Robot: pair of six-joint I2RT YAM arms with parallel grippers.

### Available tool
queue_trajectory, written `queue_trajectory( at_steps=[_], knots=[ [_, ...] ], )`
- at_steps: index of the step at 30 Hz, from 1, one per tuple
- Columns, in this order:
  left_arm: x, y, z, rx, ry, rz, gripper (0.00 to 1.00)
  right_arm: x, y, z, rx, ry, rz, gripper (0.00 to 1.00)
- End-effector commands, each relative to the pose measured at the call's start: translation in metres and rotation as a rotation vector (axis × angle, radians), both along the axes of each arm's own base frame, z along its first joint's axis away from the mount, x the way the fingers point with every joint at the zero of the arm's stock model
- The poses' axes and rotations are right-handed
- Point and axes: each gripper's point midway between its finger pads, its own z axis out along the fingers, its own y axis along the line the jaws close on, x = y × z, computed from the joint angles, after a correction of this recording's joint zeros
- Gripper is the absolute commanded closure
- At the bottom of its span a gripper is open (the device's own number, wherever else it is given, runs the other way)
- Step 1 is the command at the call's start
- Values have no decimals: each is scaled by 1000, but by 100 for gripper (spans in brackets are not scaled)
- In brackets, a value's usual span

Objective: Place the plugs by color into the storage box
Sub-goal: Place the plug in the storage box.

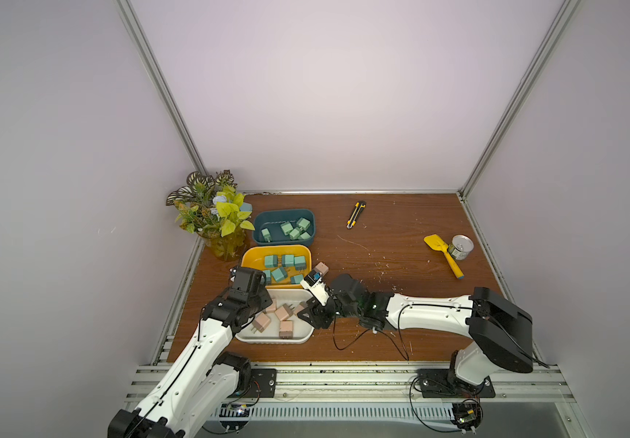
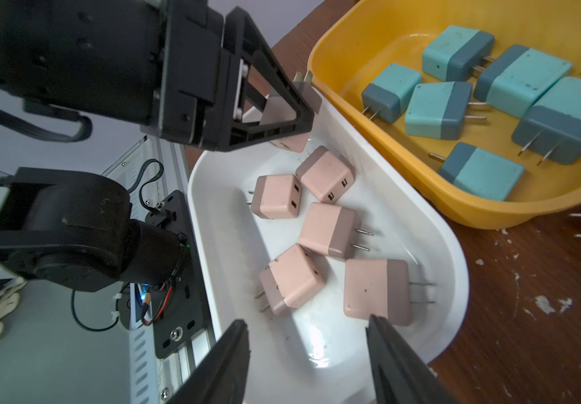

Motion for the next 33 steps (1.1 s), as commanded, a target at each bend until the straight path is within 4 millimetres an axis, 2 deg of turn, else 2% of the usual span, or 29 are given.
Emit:
queue_trajectory(
  at_steps=[1, 3, 5, 7, 15, 29, 31, 33],
  knots=[
    [1, 15, 7, 55, -1, 59, 68, -1, 9, 20, 52, -38, 28, 41],
    [0, 19, 9, 70, -2, 74, 50, 1, 7, 16, 38, -41, 16, 40],
    [1, 21, 13, 76, -15, 81, 40, 2, 6, 16, 31, -47, 11, 40],
    [1, 20, 14, 75, -19, 79, 36, 3, 5, 15, 26, -53, 2, 40],
    [4, 17, 19, 56, -49, 66, 34, 9, 2, 8, -12, -61, -27, 40],
    [13, 3, 28, 0, -107, 10, 36, 18, -15, 12, -24, -96, -110, 39],
    [16, -1, 31, -20, -126, -9, 36, 24, -20, 11, -37, -101, -150, 39],
    [24, -17, 36, -78, -171, -74, 36, 33, -29, 9, -61, -101, -219, 38]
  ],
)
